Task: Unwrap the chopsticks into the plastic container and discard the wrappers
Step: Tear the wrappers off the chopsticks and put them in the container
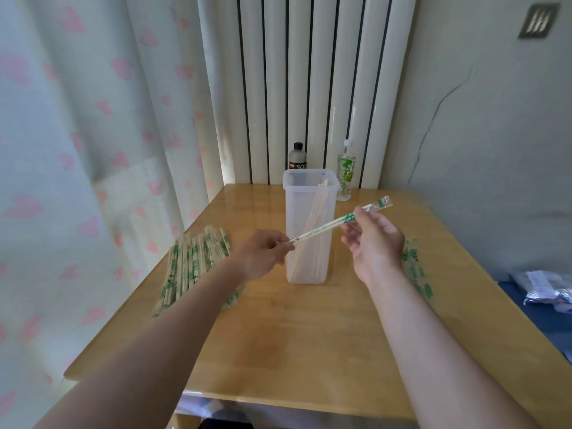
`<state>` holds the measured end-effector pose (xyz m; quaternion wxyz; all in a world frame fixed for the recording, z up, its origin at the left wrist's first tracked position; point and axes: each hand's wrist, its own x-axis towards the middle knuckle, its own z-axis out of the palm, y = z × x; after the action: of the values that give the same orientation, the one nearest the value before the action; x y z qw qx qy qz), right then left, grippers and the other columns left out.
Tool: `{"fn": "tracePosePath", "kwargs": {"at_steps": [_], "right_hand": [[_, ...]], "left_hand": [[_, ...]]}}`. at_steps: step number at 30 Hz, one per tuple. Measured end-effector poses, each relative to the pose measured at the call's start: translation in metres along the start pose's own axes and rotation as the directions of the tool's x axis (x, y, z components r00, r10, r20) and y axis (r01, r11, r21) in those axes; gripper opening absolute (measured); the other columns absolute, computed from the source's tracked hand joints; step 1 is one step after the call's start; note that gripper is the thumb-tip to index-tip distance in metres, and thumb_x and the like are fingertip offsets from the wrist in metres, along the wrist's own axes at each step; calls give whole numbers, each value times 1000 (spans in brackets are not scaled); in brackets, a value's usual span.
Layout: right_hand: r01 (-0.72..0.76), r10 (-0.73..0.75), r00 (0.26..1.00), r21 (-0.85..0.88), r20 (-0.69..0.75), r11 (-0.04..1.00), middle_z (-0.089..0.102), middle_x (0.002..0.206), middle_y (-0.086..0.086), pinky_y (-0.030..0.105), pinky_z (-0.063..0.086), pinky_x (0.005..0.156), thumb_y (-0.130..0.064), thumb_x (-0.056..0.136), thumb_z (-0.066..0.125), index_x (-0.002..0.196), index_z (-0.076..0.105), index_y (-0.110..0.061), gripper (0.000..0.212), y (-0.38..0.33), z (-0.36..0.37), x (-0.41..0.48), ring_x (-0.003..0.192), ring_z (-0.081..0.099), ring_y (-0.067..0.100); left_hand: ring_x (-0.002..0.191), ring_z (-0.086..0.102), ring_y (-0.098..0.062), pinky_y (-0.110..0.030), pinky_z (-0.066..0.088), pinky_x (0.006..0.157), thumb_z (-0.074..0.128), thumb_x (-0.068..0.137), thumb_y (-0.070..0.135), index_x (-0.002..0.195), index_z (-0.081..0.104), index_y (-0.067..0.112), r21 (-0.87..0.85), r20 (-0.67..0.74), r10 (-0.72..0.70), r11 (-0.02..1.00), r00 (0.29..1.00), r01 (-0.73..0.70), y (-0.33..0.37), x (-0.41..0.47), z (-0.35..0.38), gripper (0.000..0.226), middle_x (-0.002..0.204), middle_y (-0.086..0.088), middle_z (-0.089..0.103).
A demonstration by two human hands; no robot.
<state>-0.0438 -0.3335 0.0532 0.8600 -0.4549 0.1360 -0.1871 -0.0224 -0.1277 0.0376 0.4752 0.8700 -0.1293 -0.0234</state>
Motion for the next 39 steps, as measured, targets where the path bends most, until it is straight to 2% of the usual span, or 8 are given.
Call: {"fn": "tracePosePath", "kwargs": {"at_steps": [3, 11, 18, 27, 32, 34, 37, 39], "right_hand": [[-60, 61, 997, -31, 57, 998, 72, 75, 5, 29, 54, 59, -5, 93, 72, 90, 69, -8, 4, 4, -2, -4, 68, 68, 19], [-130, 146, 969, -92, 199, 987, 73, 74, 7, 29, 50, 61, -3, 93, 71, 91, 69, -6, 3, 16, 5, -7, 76, 68, 23], [-91, 93, 989, -30, 111, 995, 71, 82, 12, 29, 52, 58, -3, 92, 72, 96, 70, -4, 5, 0, 3, 1, 70, 66, 22], [-124, 130, 974, -47, 186, 991, 70, 82, 12, 31, 54, 64, -6, 94, 71, 93, 70, -4, 2, 17, 10, -5, 74, 68, 24], [-101, 104, 986, -34, 131, 994, 71, 74, 8, 30, 52, 65, -2, 92, 71, 90, 71, -4, 2, 10, 5, 0, 75, 65, 22], [-95, 103, 985, -57, 136, 994, 71, 73, 8, 30, 52, 65, -2, 93, 71, 89, 71, -3, 3, 12, 6, -1, 73, 64, 21], [-91, 102, 985, -80, 137, 993, 71, 77, 11, 30, 53, 61, -2, 93, 71, 88, 71, -3, 5, 21, 10, -4, 72, 64, 22], [-87, 100, 983, -96, 151, 992, 71, 79, 14, 30, 52, 60, -2, 93, 71, 88, 71, -2, 4, 27, 15, -7, 71, 64, 24]], "left_hand": [[41, 38, -2, -14, 32, 42, 62, 99, 19, 98, 74, 2, -82, -46, 28, 996, 999, -32, 0, 3, 5, 21, 69, -6, 53], [41, 37, -2, -13, 30, 41, 63, 98, 15, 95, 76, 4, -129, -40, 13, 991, 999, -18, 0, 2, -3, 17, 64, -1, 54], [44, 37, -8, -22, 28, 42, 63, 98, 15, 92, 76, 7, -191, -38, -57, 980, 998, 49, -13, -4, -18, 16, 59, 3, 55], [50, 33, -15, -27, 24, 47, 62, 99, 13, 89, 75, 5, -264, -29, -78, 962, 997, 68, -9, -1, -18, 18, 56, 3, 52], [48, 36, -13, -26, 28, 45, 63, 98, 15, 89, 77, 8, -198, -53, -98, 976, 994, 85, -21, -5, -30, 17, 57, 3, 57], [52, 45, -12, -25, 36, 48, 65, 96, 17, 88, 77, 12, -90, -62, -98, 992, 993, 92, -22, -4, -32, 15, 61, 3, 63], [84, 62, -14, -32, 53, 78, 63, 92, 34, 108, 72, 21, 287, -55, -67, 955, 996, 80, -13, 0, -28, 23, 93, 6, 68], [105, 61, -17, -40, 50, 96, 59, 90, 42, 126, 64, 26, 426, -74, 11, 904, 997, 21, 3, -1, -20, 40, 109, 8, 65]]}}
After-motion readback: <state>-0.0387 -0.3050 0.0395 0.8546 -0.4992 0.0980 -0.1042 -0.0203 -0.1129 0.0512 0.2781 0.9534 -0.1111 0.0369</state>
